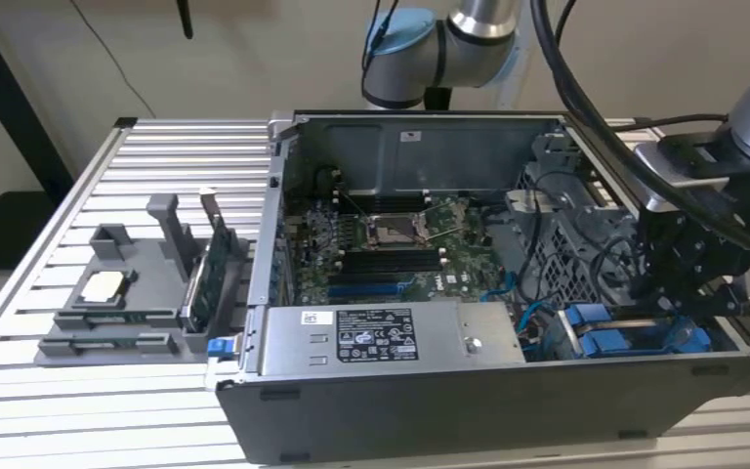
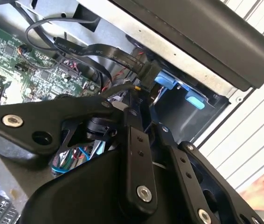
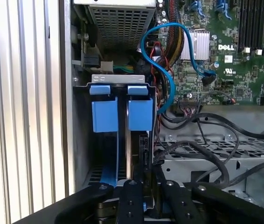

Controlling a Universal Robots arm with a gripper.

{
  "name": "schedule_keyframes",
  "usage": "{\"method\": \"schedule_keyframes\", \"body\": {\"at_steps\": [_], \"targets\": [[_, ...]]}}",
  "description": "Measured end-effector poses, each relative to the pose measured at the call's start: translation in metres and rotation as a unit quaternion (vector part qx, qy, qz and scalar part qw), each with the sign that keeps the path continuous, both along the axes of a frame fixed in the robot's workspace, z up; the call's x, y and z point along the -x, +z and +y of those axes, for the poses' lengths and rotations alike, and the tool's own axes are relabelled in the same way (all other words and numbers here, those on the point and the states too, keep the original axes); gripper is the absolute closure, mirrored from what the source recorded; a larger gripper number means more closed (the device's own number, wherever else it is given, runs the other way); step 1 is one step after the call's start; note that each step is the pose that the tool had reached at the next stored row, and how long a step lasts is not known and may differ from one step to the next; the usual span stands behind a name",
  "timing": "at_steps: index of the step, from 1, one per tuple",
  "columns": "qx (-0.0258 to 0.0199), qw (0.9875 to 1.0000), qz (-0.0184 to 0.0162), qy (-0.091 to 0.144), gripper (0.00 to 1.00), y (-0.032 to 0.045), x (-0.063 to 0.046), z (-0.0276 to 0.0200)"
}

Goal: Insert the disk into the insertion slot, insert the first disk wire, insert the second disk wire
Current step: 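Insert the first disk wire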

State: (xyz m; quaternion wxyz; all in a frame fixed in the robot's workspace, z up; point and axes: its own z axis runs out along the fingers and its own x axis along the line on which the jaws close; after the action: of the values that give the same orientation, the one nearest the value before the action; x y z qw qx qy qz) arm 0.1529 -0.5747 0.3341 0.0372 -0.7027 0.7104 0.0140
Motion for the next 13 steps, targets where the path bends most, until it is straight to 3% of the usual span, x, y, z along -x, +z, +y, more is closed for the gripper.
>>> {"method": "schedule_keyframes", "body": {"at_steps": [1, 2, 7, 13], "targets": [[-0.0001, 1.0000, 0.0000, 0.000, 0.80, 0.0000, 0.000, 0.0000], [-0.0001, 1.0000, 0.0000, 0.000, 0.73, 0.0000, 0.000, 0.0000], [-0.0001, 1.0000, 0.0000, 0.000, 0.73, 0.0014, 0.000, 0.0001], [-0.0001, 1.0000, 0.0000, 0.000, 0.73, 0.0161, 0.000, 0.0000]]}}
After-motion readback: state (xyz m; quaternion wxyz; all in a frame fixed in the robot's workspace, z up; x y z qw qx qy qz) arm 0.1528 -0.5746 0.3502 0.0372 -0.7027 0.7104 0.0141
